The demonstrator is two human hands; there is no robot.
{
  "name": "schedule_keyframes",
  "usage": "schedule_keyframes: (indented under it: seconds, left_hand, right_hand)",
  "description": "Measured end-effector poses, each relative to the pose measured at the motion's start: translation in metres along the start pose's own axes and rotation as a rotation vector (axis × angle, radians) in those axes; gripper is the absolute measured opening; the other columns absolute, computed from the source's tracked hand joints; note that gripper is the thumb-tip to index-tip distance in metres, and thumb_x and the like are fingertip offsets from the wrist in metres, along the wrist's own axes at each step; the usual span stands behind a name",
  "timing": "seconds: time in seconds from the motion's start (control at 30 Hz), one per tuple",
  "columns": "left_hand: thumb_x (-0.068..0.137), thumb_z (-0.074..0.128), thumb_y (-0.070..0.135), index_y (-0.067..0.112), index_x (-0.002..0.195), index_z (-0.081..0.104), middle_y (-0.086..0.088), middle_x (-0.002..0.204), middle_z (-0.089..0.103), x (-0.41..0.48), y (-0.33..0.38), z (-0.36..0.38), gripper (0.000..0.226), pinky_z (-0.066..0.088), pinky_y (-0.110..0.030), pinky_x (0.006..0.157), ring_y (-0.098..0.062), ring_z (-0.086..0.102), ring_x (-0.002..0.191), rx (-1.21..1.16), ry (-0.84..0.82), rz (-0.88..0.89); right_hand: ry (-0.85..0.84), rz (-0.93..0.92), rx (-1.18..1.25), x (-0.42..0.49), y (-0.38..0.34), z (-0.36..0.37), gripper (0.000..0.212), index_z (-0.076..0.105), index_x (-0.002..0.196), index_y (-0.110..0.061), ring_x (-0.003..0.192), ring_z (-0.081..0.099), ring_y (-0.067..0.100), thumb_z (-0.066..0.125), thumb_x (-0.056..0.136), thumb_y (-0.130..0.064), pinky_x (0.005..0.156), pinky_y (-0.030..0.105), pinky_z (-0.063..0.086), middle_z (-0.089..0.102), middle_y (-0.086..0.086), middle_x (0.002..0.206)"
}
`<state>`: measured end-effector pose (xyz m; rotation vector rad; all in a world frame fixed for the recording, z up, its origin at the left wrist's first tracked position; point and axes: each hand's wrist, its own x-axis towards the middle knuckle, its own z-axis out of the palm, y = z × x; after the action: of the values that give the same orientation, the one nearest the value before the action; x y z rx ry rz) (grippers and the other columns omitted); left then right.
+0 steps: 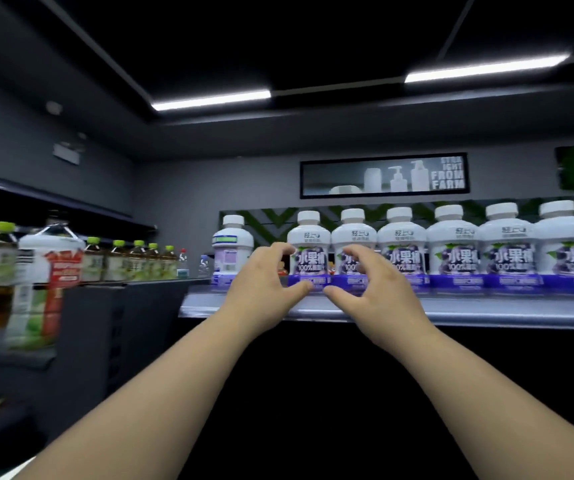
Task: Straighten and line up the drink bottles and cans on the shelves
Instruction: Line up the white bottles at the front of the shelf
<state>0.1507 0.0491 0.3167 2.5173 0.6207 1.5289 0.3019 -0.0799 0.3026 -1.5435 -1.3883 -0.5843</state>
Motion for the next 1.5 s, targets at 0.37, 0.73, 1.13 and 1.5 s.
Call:
schedule_keyframes:
  seconds: [0.37, 0.73, 1.13, 1.5]
  left_hand:
    - [0.079, 0.078, 0.035, 0.026, 0.122, 0.052, 0.003, 0.121, 0.056, -0.006, -0.055, -0.041, 0.051, 0.049, -0.036, 0.097, -0.013, 0.054, 0.109, -0.009, 0.105, -0.139]
    - [0.067, 0.081, 0.06, 0.02, 0.135, 0.028, -0.005, 0.13, 0.055, 0.044, -0.113, -0.028, 0.095, 0.046, -0.044, 0.098, -0.029, 0.056, 0.116, 0.002, 0.04, -0.337]
    - [0.064, 0.089, 0.042, 0.02, 0.121, 0.04, 0.004, 0.109, 0.06, 0.071, -0.09, -0.012, 0.078, 0.05, -0.027, 0.071, -0.01, 0.06, 0.096, -0.409, -0.138, -0.268]
    - [0.048, 0.072, 0.075, 0.026, 0.128, 0.032, 0.007, 0.12, 0.059, 0.064, -0.092, 0.002, 0.102, 0.049, -0.044, 0.094, -0.022, 0.06, 0.107, -0.092, -0.122, -0.239]
  right_hand:
    - [-0.025, -0.11, 0.017, 0.011, -0.028, 0.044, 0.06, 0.047, 0.141, -0.028, 0.126, 0.046, 0.012, 0.071, 0.087, -0.041, 0.098, 0.026, 0.036, 0.05, -0.01, 0.139]
    - [0.152, -0.191, -0.278, 0.041, -0.02, 0.084, 0.05, 0.06, 0.126, -0.02, 0.109, 0.053, 0.022, 0.067, 0.083, -0.046, 0.095, 0.037, 0.044, 0.061, -0.002, 0.119]
    - [0.437, -0.293, -0.438, 0.054, -0.005, 0.094, 0.067, 0.061, 0.121, -0.017, 0.115, 0.05, 0.031, 0.068, 0.07, -0.06, 0.097, 0.042, 0.035, 0.058, 0.009, 0.122]
    - [0.444, -0.164, -0.379, 0.052, 0.002, 0.097, 0.079, 0.053, 0.131, -0.024, 0.117, 0.049, 0.028, 0.057, 0.069, -0.073, 0.092, 0.044, 0.036, 0.053, 0.003, 0.132]
